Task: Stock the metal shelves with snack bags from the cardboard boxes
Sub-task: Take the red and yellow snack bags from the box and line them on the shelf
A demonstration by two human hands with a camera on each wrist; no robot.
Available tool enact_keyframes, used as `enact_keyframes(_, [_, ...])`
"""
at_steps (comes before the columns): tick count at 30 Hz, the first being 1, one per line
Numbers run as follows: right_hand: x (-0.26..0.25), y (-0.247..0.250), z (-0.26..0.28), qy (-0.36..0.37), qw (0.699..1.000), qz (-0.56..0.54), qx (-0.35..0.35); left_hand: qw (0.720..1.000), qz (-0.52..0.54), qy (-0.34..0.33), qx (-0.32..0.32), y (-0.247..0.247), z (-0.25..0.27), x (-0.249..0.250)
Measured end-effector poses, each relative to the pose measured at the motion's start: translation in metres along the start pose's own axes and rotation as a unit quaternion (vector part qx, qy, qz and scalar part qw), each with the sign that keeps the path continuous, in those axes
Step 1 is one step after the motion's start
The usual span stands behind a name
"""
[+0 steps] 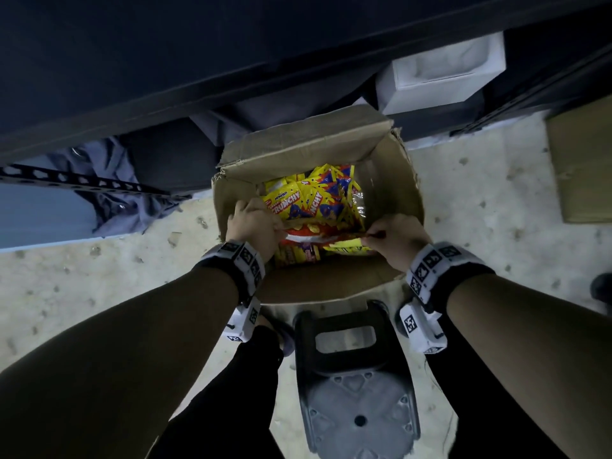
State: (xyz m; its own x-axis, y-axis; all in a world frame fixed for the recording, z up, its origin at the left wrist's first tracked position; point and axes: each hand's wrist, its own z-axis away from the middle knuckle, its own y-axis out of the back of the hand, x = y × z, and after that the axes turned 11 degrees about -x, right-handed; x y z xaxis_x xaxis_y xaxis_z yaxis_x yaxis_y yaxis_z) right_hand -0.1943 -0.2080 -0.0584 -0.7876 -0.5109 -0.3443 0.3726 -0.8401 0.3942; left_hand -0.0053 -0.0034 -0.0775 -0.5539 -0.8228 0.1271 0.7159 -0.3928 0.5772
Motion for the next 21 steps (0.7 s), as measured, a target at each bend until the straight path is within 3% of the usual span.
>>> enact_keyframes(8, [-0.037,0.059,0.095,0.023,0.998,-0.016,0.054,0.995,0.000,-0.088,0.051,0.078,0.101,0.039])
enact_keyframes(14, [-0.065,0.113,0.184,0.030,0.993,-0.045,0.106,0.989,-0.009,-0.108,0.104,0.164,0.197,0.078])
enact_keyframes(19, [-0.089,0.174,0.251,-0.008,0.997,0.039,0.064,0.983,-0.054,-0.151,0.084,0.237,0.256,0.118])
enact_keyframes(21, [-0.092,0.200,0.272,-0.037,0.993,0.075,0.086,0.982,-0.073,-0.159,0.075,0.267,0.274,0.139])
